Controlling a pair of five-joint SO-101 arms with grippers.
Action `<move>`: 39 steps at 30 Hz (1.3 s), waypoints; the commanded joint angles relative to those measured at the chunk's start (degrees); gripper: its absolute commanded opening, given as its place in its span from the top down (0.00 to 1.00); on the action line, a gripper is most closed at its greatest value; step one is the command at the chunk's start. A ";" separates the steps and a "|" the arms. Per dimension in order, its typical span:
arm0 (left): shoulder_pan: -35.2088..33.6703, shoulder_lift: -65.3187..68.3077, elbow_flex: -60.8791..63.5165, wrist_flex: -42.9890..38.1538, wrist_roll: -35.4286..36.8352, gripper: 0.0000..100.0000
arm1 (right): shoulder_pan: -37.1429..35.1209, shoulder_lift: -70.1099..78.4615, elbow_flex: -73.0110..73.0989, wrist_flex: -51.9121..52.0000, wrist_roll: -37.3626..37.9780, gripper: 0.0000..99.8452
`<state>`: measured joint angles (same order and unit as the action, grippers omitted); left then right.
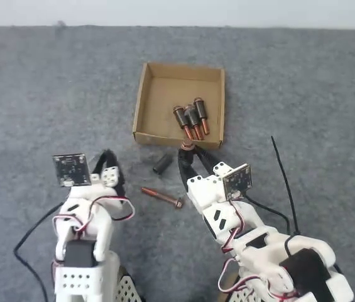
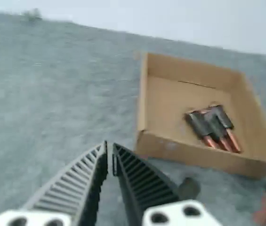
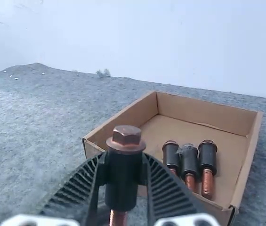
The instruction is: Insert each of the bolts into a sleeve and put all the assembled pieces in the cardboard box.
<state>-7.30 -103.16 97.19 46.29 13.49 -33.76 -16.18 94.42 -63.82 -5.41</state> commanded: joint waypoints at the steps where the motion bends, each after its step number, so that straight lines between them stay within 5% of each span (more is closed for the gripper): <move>1: -5.10 -0.70 -0.66 5.19 -4.04 0.99 | 1.01 -2.42 1.05 0.48 1.41 0.99; 9: -2.90 -0.70 -0.66 12.22 -12.31 0.99 | 0.92 -3.12 1.05 6.20 7.91 0.99; 19: -3.08 -0.70 -0.66 13.27 -15.65 0.99 | 3.56 -8.13 -0.53 6.81 2.37 0.99; 31: -3.08 -0.70 -0.66 13.27 -15.65 0.99 | 7.78 -32.31 -16.18 50.33 2.20 0.99; 39: -3.08 -0.70 -0.66 13.36 -15.65 0.99 | 8.13 -40.57 -28.57 69.93 2.46 0.99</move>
<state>-10.46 -103.16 97.27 59.38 -1.71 -26.73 -53.10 73.93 0.88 -2.42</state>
